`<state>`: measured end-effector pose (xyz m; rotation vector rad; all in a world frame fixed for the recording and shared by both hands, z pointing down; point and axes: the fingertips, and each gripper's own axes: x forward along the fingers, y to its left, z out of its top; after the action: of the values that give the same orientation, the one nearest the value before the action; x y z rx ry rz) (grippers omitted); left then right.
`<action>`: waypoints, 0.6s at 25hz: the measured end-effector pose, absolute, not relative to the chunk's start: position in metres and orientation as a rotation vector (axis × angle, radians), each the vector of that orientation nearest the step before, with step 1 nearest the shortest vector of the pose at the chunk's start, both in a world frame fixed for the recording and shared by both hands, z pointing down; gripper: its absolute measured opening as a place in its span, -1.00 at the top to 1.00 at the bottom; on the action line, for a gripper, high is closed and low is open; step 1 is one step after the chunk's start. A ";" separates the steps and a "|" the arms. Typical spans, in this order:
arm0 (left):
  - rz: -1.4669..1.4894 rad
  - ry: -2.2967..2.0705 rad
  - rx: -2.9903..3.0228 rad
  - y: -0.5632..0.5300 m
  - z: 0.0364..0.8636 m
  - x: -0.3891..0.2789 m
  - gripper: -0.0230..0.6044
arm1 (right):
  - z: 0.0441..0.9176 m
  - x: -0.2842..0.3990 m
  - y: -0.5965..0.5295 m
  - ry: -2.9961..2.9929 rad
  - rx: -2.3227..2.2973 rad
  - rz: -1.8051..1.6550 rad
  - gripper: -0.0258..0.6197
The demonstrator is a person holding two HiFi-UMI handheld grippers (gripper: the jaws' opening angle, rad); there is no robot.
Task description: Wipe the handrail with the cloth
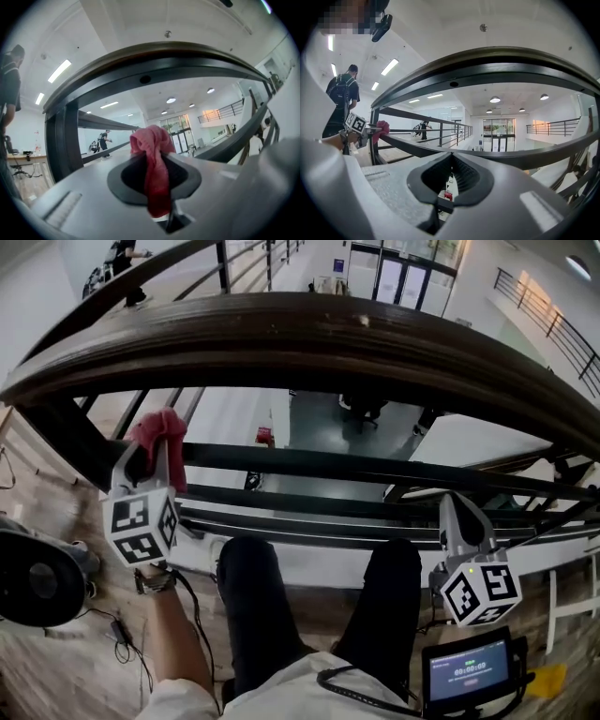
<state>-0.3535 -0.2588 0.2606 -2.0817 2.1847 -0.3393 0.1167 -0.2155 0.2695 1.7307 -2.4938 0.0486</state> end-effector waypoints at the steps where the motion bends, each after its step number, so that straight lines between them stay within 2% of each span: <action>1: -0.340 2.173 -2.091 -0.259 0.262 -0.346 0.69 | 0.271 0.119 -0.215 -2.496 1.728 0.050 0.91; 15: -0.402 2.023 -2.234 -0.265 0.275 -0.265 0.69 | 0.284 0.119 -0.212 -2.548 1.655 0.046 0.91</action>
<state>-0.2648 -0.2646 0.2753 -2.2342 2.0225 -0.4017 0.1192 -0.2118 0.2843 1.6553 -2.5477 0.0460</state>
